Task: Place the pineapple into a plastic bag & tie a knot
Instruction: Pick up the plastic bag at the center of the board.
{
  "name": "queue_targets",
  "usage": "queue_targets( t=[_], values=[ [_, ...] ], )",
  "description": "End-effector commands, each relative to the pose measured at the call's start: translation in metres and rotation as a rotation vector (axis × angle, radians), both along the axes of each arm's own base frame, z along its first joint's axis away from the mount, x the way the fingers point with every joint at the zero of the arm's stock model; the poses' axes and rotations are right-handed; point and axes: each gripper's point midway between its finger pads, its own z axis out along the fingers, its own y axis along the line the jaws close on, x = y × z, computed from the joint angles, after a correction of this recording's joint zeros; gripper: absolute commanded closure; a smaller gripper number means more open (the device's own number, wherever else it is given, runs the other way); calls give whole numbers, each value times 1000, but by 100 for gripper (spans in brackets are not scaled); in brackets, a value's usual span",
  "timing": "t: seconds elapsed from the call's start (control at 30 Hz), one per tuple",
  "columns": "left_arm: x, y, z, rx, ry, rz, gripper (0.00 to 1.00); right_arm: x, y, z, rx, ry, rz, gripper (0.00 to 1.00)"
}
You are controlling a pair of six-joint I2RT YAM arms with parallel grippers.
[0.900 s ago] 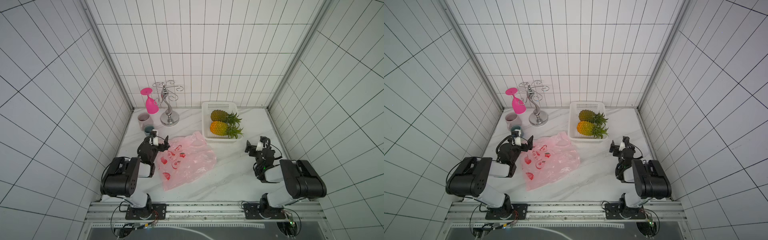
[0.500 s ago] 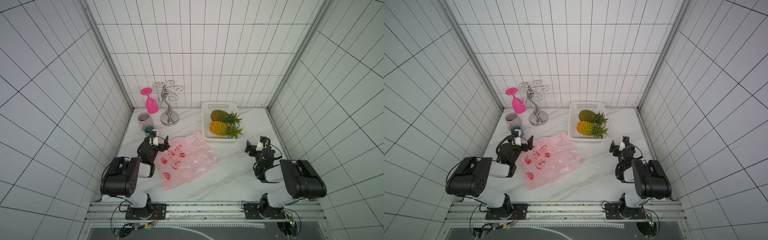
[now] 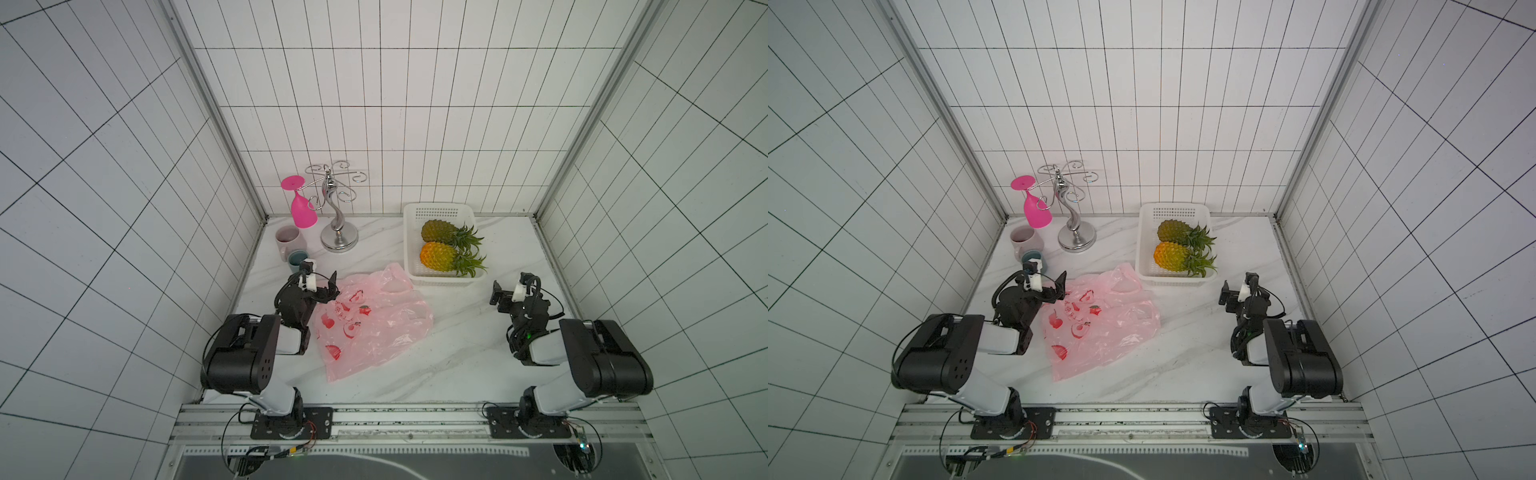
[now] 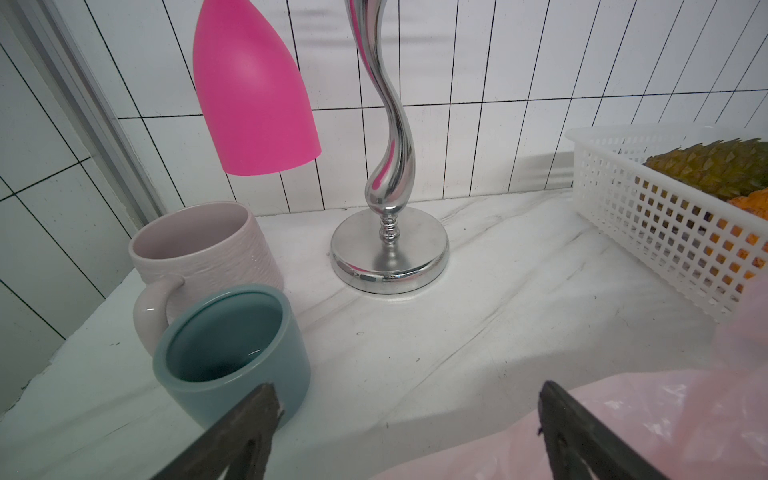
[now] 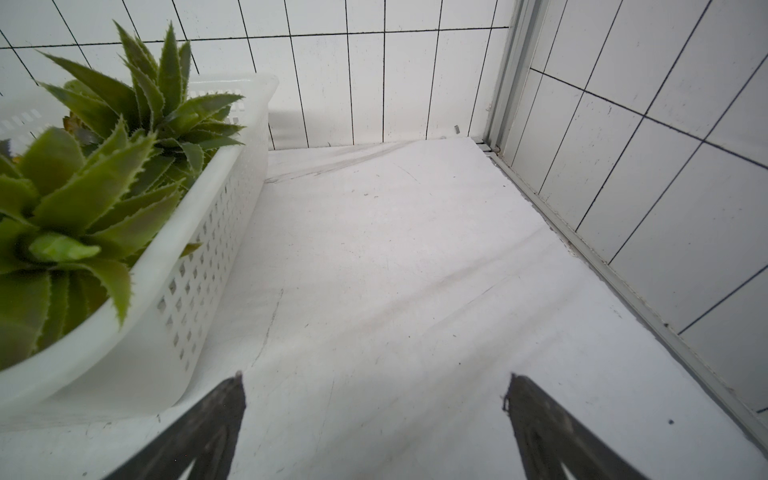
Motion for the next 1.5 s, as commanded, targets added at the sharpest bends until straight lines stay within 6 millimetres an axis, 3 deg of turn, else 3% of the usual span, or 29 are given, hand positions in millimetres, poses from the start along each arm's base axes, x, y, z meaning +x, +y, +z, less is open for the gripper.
queue_targets(
  t=[0.0, 0.23, 0.37, 0.47, 0.6, 0.63, 0.67, 0.7, 0.73, 0.8, 0.83, 1.0, 1.13, 1.3, 1.47],
  values=[
    [5, -1, 6, 9, -26, -7, 2, 18, -5, 31, -20, -98, -9, 1],
    [5, 2, 6, 8, -24, 8, 2, 17, -5, 32, -5, -104, 12, 0],
    [1, 11, 25, 8, -27, 98, 2, 15, -10, 52, 0, -116, -17, 1],
    [1, 14, 46, 14, 25, 221, 2, 4, -25, 76, 55, -156, -121, 1],
    [-11, -4, 93, -98, 3, 273, 3, -25, -64, 87, 415, -228, -426, 0],
    [-16, -13, 105, -146, -8, 236, 3, -26, -60, 90, 468, -216, -401, 1],
    [-21, -21, 114, -205, -9, 200, 2, -24, -51, 96, 495, -204, -335, 7],
    [-28, -32, 123, -279, 7, 148, 2, -20, -35, 104, 511, -181, -234, 23],
    [-36, -44, 127, -350, 47, 83, 8, -17, -15, 109, 524, -127, -125, 40],
    [-52, -68, 133, -424, 118, -55, 25, -17, 27, 116, 582, -24, 92, 57],
    [-60, -79, 132, -459, 173, -113, 32, -21, 50, 117, 626, 27, 206, 61],
    [-102, -123, 101, -550, 467, -303, 61, -55, 158, 122, 629, 178, 619, 47],
    [-127, -148, 70, -559, 637, -349, 69, -74, 221, 116, 525, 256, 795, 34],
    [-133, -154, 39, -536, 746, -297, 64, -75, 271, 108, 430, 316, 942, 22],
    [-129, -160, 21, -545, 822, -278, 63, -74, 305, 92, 319, 370, 1021, 21]
  ],
)
